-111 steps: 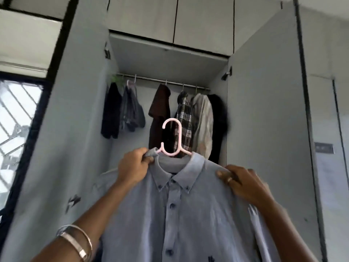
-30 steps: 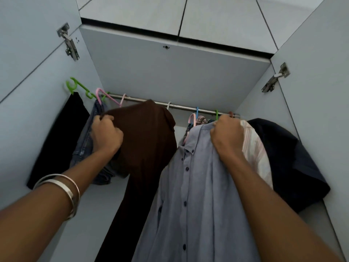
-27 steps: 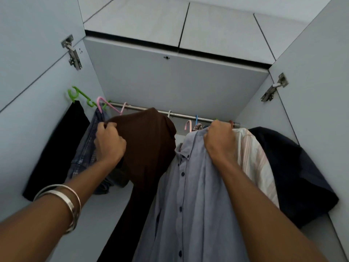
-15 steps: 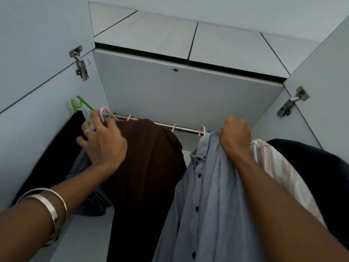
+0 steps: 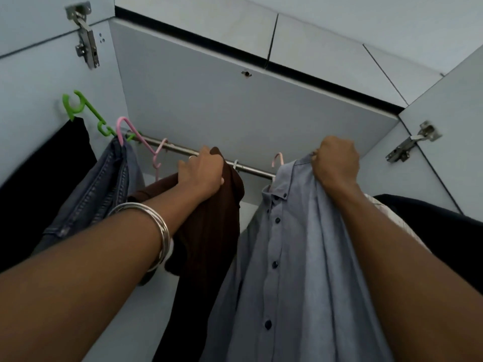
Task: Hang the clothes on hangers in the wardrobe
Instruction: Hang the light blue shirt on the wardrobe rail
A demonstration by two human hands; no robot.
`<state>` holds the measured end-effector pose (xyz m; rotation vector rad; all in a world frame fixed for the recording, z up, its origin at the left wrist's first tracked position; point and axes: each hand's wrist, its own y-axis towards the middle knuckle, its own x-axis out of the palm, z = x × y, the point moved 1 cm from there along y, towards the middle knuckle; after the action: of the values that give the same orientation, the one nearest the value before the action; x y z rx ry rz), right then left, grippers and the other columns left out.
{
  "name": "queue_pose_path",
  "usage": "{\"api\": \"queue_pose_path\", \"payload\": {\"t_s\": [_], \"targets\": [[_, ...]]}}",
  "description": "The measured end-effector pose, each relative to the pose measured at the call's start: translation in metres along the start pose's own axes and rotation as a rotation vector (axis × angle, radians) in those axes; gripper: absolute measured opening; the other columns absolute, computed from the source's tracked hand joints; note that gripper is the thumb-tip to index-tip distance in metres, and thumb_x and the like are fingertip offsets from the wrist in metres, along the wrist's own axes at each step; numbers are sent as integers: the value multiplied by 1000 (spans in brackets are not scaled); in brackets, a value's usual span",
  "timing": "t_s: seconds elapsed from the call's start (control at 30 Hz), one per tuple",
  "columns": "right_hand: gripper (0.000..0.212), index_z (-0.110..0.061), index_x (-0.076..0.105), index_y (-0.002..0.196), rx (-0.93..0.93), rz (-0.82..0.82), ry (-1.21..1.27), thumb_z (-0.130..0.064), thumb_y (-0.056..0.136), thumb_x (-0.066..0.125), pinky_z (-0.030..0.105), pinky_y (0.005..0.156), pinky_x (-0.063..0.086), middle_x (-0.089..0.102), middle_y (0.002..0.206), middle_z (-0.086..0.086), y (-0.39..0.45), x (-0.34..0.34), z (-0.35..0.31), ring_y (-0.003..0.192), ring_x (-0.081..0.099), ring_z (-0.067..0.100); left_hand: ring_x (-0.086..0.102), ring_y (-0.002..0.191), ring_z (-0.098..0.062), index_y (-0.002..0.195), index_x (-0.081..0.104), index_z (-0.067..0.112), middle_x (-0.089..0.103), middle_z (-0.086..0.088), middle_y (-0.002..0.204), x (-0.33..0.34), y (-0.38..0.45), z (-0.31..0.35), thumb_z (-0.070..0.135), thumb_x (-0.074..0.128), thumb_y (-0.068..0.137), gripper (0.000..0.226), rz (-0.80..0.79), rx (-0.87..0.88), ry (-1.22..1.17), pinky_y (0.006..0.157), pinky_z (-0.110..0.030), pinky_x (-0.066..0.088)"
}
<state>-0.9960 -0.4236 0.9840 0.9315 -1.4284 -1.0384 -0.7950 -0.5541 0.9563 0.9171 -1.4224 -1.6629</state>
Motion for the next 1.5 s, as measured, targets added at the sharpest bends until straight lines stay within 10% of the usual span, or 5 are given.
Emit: {"api": "queue_pose_path", "payload": {"t_s": [0.23, 1.5], "targets": [[26, 9, 61, 106, -30, 14, -53, -1, 92, 43, 43, 80, 48, 62, 108, 31, 9, 28, -24, 100, 60, 47, 58, 99, -37, 111, 66, 8, 57, -16, 104, 12, 15, -11, 6, 63, 85, 26, 191, 95, -60, 77, -42, 47], [19, 11, 59, 99, 6, -159, -56, -2, 92, 48, 44, 81, 48, 62, 106, 32, -5, 80, -38, 100, 59, 46, 53, 106, -31, 125, 60, 11, 55, -12, 112, 8, -10, 3, 6, 48, 89, 38, 186, 283, -275, 85, -39, 45]]}}
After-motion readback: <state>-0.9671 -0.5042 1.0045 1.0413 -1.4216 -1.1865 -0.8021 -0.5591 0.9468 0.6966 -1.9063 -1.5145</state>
